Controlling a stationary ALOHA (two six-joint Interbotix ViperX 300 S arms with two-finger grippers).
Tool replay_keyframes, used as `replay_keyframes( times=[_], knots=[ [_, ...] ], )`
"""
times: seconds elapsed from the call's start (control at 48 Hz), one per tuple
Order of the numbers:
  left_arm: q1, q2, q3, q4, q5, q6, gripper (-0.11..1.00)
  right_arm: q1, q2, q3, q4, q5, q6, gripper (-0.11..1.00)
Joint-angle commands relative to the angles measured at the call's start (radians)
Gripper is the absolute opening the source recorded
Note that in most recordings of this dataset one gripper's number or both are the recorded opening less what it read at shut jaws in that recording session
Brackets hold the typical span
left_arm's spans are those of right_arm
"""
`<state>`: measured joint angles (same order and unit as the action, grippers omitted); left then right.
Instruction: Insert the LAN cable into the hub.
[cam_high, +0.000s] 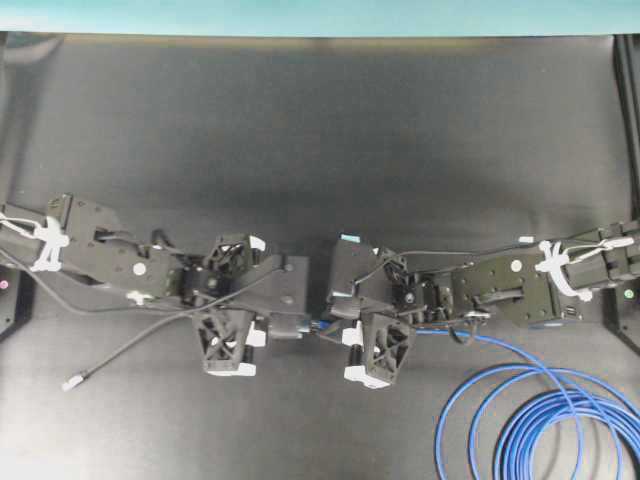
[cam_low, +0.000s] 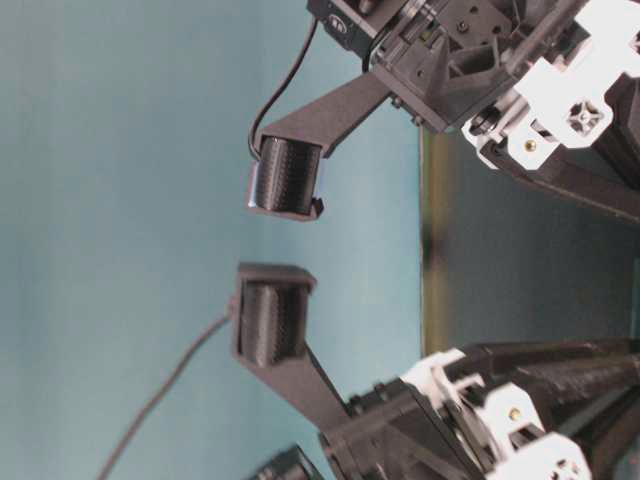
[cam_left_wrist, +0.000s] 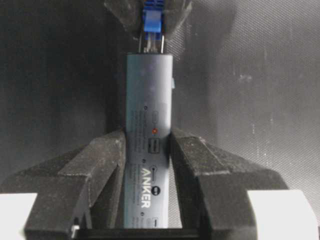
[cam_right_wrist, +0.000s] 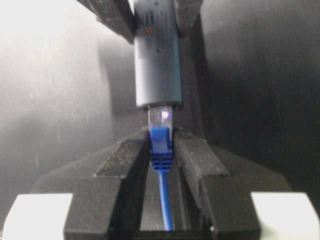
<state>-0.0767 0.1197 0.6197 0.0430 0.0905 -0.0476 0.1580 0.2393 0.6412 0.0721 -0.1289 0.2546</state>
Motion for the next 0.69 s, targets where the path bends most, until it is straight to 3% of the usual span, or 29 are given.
replay_keyframes(
  times=[0.0,0.229,0.479,0.667],
  knots=[
    [0.008,-0.015,-0.066,0.003,0.04,0.003,0.28,-0.002,-0.005,-0.029,-0.005,-0.003,-0.002,0.14],
    [0.002,0.005,-0.15,0.003,0.158,0.002,0.28,-0.005,-0.003,-0.031,-0.005,-0.012,0.002,0.14],
    [0.002,-0.003,-0.106,0.003,0.041,0.005,0.28,-0.006,-0.008,-0.017,0.002,-0.11,0.011,0.14],
    [0.003,-0.011,-0.084,0.003,0.04,0.006,0.28,-0.006,-0.008,-0.017,0.003,-0.112,0.011,0.14]
  ],
)
